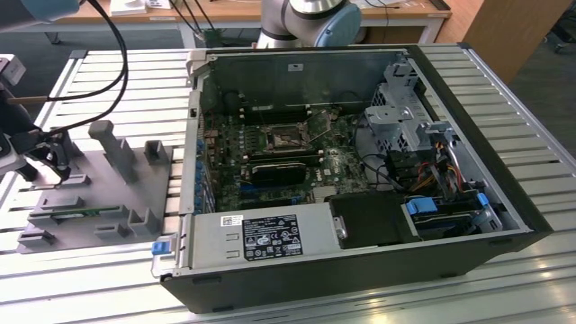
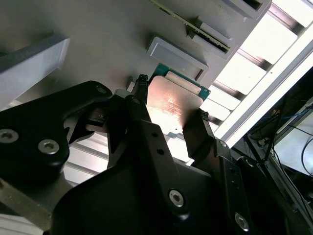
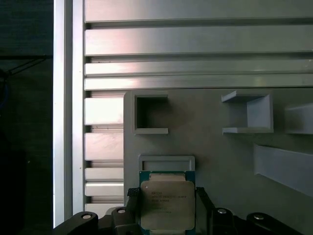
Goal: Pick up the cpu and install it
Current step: 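Pick up the cpu and move it towards the insertion slot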
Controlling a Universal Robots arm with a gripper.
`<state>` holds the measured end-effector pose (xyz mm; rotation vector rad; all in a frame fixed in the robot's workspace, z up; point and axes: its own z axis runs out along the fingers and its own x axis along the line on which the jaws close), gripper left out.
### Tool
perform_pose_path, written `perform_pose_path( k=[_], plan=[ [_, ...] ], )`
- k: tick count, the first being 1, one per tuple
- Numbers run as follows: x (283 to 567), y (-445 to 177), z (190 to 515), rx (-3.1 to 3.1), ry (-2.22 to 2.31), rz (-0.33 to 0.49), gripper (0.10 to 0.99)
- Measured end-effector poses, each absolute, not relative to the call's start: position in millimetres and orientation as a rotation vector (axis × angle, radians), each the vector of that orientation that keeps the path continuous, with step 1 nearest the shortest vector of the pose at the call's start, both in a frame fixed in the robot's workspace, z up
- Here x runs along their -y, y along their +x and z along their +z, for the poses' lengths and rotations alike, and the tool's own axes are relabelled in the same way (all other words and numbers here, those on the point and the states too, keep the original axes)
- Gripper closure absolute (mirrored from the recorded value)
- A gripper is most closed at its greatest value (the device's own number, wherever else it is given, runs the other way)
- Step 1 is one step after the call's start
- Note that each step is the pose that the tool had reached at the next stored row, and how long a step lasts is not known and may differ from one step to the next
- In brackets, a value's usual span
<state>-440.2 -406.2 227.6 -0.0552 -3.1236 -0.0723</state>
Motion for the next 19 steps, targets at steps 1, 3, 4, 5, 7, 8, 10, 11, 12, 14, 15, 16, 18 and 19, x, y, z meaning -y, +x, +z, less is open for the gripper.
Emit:
perform_pose_path(
  k=[1,3,4,5,7,8,10,11,12,14,15,16,18,19],
  plan=[
    [406.2,-440.2,227.7,3.124,-0.055,-0.072,0.545],
    [406.1,-440.2,227.8,3.124,-0.055,-0.072,0.545],
    [406.1,-440.3,228.0,3.124,-0.055,-0.072,0.545],
    [406.1,-440.3,228.2,3.123,-0.055,-0.072,0.545],
    [406.1,-440.3,228.6,3.123,-0.055,-0.072,0.545],
    [406.1,-440.3,228.8,3.124,-0.055,-0.072,0.545],
    [406.1,-440.2,229.8,3.124,-0.055,-0.072,0.545],
    [406.1,-440.2,230.0,3.124,-0.055,-0.072,0.545],
    [406.1,-440.2,230.2,3.124,-0.055,-0.072,0.545],
    [406.1,-440.2,230.5,3.124,-0.055,-0.072,0.545],
    [406.1,-440.2,232.2,3.124,-0.055,-0.072,0.545],
    [406.1,-440.3,234.2,3.124,-0.055,-0.072,0.545],
    [406.1,-440.2,234.4,3.124,-0.055,-0.072,0.545],
    [406.1,-440.2,234.7,3.124,-0.055,-0.072,0.545]
  ],
)
